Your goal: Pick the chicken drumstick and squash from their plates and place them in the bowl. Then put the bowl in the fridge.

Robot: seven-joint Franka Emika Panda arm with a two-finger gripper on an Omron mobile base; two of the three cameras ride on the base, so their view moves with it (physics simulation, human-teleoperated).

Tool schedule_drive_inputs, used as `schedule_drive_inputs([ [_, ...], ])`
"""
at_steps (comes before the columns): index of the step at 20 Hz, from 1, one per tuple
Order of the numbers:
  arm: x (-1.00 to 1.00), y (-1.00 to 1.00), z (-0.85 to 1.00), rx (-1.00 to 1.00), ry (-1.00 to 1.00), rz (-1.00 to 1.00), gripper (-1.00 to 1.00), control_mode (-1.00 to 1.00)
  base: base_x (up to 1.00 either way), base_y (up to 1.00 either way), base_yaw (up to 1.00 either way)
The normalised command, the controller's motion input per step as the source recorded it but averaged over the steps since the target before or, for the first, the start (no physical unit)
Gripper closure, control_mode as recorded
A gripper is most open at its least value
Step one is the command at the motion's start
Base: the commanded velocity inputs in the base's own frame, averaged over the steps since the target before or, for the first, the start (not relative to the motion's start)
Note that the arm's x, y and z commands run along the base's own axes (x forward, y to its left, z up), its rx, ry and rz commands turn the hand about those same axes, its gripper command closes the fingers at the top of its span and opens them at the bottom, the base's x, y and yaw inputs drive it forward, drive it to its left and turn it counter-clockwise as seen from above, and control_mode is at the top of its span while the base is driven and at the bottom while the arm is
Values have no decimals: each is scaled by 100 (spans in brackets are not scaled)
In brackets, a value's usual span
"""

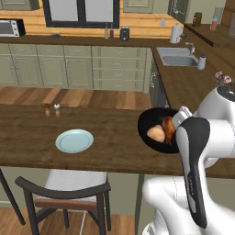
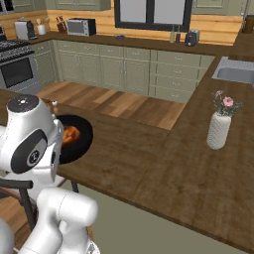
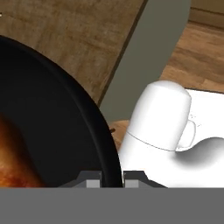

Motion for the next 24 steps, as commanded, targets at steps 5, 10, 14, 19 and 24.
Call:
schedule_drive_inputs([
  [5,0,-1,1,0,0,-7,100,-100,0,0,0],
  [10,0,0,0,0,0,0,100,-100,0,0,0],
  [14,0,0,0,0,0,0,100,-100,0,0,0],
  [19,-2,0,0,0,0,0,100,100,-34,0,0],
  [24,0,0,0,0,0,0,100,100,-69,3,0],
])
